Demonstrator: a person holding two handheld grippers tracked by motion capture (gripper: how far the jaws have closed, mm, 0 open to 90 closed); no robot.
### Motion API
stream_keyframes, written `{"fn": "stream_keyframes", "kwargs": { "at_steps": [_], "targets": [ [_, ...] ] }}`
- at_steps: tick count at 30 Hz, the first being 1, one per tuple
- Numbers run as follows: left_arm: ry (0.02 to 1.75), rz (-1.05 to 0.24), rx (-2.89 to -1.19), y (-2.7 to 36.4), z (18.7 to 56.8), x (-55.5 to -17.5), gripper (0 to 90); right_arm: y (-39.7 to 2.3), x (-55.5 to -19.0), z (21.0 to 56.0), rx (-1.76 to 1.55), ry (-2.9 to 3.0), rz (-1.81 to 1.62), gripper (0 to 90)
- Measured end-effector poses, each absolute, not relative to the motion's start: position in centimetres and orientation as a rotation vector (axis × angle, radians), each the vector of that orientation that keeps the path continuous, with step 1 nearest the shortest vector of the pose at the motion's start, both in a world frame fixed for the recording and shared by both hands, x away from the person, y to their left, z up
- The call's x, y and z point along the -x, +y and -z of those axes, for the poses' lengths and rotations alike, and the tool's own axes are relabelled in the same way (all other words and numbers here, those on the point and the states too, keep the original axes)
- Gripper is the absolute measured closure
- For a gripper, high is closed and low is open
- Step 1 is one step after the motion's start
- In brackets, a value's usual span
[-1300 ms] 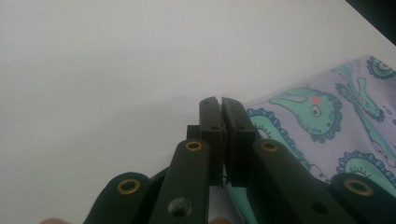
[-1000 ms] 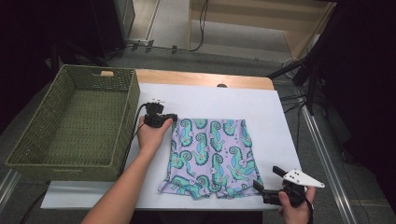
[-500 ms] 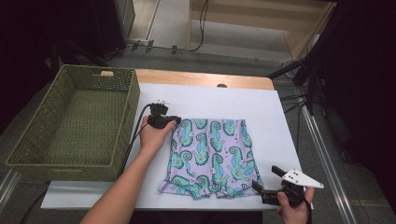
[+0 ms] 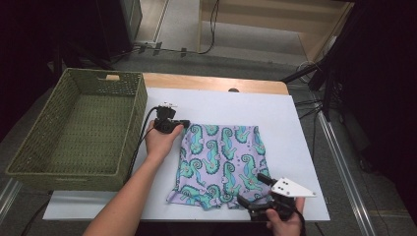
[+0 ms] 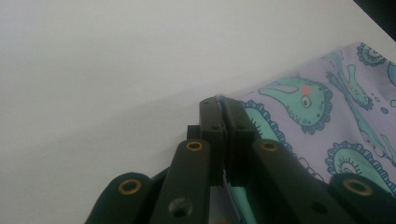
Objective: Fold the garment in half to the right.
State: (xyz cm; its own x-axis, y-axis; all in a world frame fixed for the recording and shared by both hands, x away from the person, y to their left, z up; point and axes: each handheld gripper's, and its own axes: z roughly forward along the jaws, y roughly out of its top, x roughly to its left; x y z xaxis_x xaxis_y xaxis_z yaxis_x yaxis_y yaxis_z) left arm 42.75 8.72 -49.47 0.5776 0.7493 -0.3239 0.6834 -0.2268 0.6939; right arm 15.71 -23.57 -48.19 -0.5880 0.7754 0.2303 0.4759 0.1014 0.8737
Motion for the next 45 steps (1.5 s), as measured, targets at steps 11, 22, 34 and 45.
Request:
{"fn": "stream_keyframes", "kwargs": {
  "at_steps": [11,22,34,45],
  "targets": [
    [1.158,-0.090,-1.954,8.8,49.5,-42.8,86.9,-13.3,-16.7,48.5,-1.104,2.291,-1.534,3.3],
    [1.158,-0.086,-1.947,8.7,49.4,-42.8,86.9,-7.5,-18.1,50.4,-1.137,2.360,-1.432,5.1],
    [1.153,-0.085,-1.950,8.7,49.4,-42.7,86.9,-4.7,-18.5,51.7,-1.115,2.392,-1.196,12.3],
    [1.159,-0.089,-1.948,8.7,49.3,-42.7,86.9,-3.6,-18.3,51.9,-1.082,2.358,-1.031,30.9]
  ]
}}
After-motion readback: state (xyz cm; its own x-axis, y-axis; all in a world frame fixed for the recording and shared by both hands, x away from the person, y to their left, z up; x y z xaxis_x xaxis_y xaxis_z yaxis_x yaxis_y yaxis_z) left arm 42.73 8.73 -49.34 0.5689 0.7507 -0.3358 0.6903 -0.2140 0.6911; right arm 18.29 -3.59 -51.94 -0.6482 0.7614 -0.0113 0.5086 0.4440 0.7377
